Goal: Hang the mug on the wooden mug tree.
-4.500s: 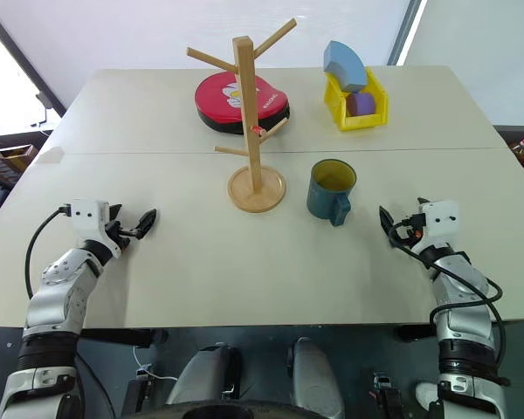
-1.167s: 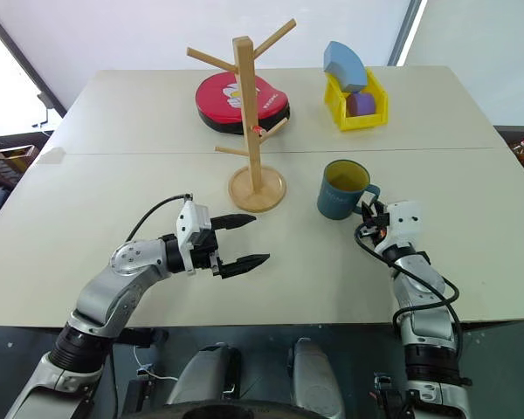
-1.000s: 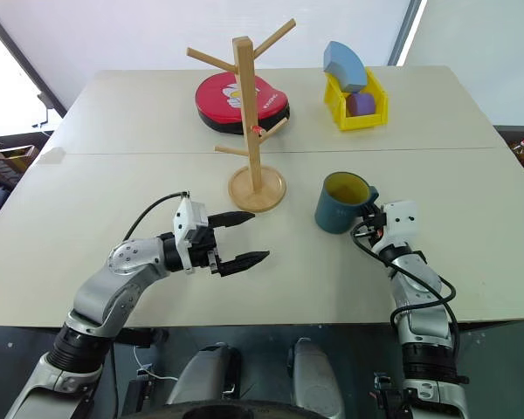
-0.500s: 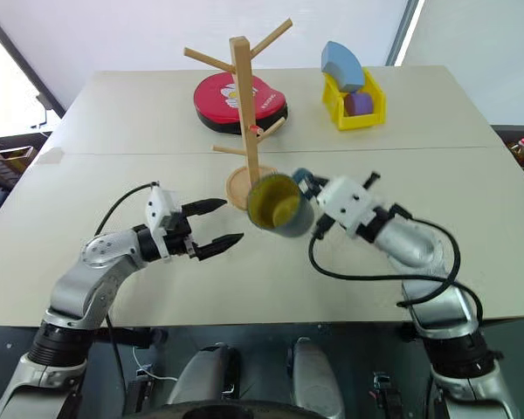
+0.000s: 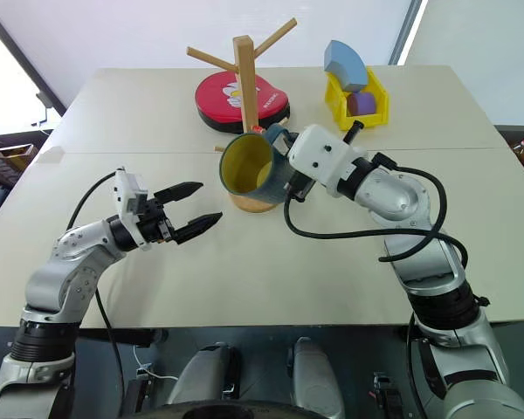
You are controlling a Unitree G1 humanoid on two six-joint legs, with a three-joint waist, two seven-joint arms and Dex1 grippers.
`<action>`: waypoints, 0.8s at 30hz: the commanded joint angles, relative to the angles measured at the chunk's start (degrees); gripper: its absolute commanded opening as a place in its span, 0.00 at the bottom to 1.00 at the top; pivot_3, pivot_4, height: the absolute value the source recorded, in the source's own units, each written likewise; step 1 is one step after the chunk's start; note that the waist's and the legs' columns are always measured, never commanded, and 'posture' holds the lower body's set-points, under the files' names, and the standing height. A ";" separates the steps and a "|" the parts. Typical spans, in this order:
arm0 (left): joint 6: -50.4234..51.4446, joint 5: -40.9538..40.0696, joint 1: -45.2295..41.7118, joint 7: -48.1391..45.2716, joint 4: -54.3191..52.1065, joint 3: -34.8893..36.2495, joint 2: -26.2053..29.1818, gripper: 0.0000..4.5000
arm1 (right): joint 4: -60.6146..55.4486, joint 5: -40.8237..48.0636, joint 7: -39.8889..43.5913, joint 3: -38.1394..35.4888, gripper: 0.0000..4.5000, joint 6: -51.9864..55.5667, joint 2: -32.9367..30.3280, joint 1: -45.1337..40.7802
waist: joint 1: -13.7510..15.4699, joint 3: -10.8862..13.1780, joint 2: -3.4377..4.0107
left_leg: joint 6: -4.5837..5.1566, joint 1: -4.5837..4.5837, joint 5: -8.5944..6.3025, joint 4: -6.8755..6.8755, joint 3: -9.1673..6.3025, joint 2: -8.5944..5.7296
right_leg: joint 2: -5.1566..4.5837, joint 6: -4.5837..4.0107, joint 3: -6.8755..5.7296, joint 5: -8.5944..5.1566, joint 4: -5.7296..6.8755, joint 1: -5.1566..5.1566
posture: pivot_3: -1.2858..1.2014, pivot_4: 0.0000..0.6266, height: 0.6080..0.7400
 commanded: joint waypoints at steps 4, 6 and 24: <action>3.90 -6.45 -1.76 -0.85 -4.27 4.39 3.25 1.00 | 0.72 -3.60 -0.96 2.47 0.01 1.58 1.76 -4.97 | -0.09 0.00 0.00 | 0.00 0.00 0.00 0.00 0.00 -0.01 | -0.01 0.01 0.00 0.01 0.00 -0.01 | 0.52 0.24 0.96; 4.59 -7.52 -2.15 -0.86 -4.41 4.99 3.86 1.00 | 1.40 -4.51 -1.27 3.01 0.01 2.20 2.32 -5.97 | -0.10 0.00 0.00 | 0.00 0.00 0.00 0.00 0.00 -0.01 | 0.00 0.01 0.00 0.01 0.01 -0.01 | 0.52 0.24 0.96; 6.05 -9.88 -4.39 0.43 -6.18 5.92 4.59 1.00 | 7.13 -11.97 -1.80 8.19 0.07 5.47 5.72 -10.06 | -0.13 0.00 -0.01 | -0.01 -0.01 0.00 -0.03 0.01 -0.03 | -0.02 0.03 -0.01 0.02 0.00 -0.03 | 0.52 0.24 0.96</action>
